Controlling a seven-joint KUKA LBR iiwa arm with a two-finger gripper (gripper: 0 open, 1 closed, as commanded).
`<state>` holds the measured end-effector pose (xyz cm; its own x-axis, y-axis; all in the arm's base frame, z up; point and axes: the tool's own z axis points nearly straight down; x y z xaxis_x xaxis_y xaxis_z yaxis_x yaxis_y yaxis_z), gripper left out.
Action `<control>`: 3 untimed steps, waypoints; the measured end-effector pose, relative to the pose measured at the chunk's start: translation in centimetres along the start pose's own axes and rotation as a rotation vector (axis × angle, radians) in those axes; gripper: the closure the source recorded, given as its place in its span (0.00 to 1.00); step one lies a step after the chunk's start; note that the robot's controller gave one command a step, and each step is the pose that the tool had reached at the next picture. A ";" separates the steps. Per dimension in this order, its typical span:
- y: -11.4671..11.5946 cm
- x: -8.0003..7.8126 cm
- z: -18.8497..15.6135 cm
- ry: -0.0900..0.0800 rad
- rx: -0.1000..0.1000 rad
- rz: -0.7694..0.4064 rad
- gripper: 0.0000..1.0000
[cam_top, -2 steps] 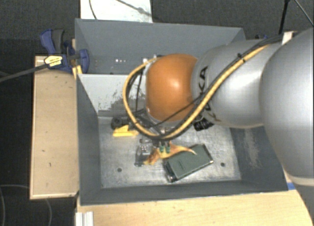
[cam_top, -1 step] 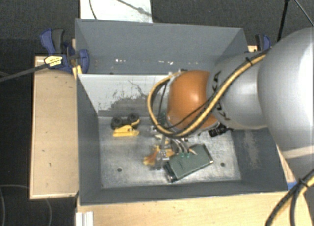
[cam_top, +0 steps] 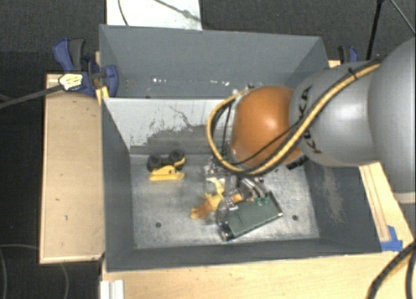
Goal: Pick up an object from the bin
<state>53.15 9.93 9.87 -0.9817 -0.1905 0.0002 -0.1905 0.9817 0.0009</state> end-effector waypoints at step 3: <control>-1.5 -0.2 2.5 -0.012 -0.002 0.031 1.00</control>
Offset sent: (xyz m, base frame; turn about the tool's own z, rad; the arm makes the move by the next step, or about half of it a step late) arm 0.0112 -0.0025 -0.0287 -0.1185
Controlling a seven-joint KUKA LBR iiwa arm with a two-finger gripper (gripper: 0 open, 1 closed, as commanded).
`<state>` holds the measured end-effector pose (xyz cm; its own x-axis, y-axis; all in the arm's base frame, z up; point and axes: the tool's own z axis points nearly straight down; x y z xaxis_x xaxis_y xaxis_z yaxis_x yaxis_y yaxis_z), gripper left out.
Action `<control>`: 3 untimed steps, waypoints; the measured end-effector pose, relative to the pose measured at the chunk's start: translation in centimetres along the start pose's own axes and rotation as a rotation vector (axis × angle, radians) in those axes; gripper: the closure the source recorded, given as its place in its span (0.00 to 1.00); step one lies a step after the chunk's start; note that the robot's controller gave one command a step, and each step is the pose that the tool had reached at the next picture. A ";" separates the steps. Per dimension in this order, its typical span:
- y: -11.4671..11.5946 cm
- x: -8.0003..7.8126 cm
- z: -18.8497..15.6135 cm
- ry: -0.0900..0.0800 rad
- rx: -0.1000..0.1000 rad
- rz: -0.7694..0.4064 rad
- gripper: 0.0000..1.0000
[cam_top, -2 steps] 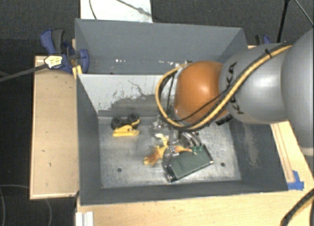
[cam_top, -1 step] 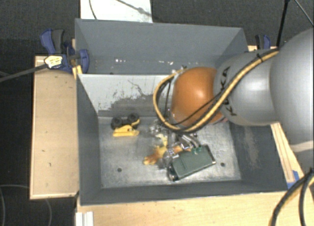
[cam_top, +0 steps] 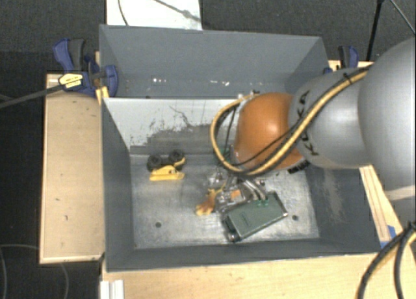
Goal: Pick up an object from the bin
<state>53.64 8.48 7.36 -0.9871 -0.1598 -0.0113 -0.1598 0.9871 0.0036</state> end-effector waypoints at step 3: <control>0.0 0.3 -1.2 0.013 0.002 0.002 1.00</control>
Offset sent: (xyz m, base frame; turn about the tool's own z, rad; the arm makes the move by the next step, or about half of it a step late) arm 0.0001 0.0000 0.0199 0.0000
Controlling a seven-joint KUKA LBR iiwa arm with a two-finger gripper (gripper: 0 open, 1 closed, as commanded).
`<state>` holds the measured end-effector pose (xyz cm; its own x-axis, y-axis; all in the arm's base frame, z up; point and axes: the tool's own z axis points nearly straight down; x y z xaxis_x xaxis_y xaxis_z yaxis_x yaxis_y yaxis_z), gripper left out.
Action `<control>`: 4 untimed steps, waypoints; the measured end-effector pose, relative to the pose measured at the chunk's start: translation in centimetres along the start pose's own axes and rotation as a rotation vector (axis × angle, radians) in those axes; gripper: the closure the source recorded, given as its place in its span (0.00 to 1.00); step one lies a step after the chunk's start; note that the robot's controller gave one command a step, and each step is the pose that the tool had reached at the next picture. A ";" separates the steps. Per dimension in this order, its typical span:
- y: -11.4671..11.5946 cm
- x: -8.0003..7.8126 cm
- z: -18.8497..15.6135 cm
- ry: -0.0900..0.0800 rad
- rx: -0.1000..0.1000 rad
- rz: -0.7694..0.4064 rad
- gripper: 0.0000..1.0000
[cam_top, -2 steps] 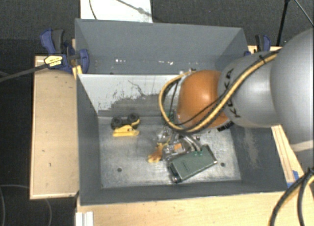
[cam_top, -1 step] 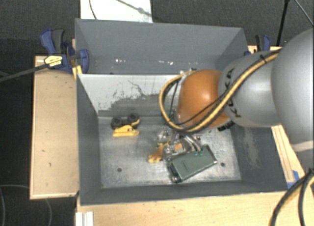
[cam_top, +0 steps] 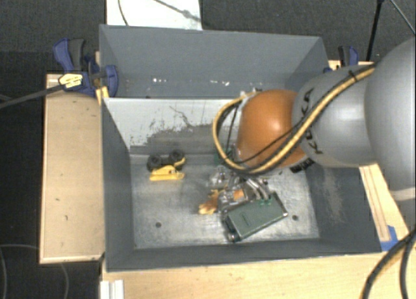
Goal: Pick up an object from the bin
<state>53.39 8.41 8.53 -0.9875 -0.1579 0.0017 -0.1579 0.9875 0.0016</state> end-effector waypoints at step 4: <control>0.0 -0.1 -5.1 0.000 0.001 0.004 1.00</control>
Offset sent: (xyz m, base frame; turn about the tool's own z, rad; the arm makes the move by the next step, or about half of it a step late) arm -0.0001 0.0001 0.0135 0.0000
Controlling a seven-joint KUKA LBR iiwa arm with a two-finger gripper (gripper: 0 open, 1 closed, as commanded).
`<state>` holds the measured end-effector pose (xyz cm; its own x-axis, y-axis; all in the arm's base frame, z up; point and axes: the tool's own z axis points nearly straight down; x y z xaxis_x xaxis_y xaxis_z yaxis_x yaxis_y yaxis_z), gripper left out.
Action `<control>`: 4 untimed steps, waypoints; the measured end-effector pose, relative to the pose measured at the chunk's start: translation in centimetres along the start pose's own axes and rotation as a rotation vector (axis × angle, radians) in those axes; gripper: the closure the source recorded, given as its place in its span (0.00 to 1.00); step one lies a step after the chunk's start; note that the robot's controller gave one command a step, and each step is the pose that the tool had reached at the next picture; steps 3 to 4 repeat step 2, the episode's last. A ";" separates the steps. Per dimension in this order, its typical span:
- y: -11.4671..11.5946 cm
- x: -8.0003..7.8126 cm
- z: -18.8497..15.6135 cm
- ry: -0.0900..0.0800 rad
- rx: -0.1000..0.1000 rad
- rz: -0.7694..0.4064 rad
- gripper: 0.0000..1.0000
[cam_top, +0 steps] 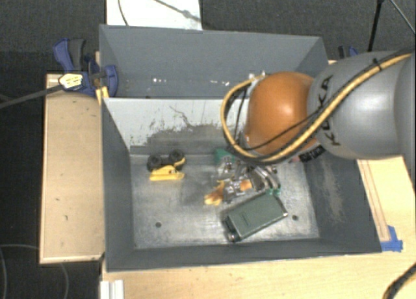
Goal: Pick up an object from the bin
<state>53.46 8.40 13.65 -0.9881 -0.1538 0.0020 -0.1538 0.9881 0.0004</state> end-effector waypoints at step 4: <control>0.0 -0.2 -3.3 -0.007 0.000 0.004 1.00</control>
Offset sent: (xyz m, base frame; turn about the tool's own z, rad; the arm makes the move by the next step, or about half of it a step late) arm -0.0002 0.0000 0.0164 0.0000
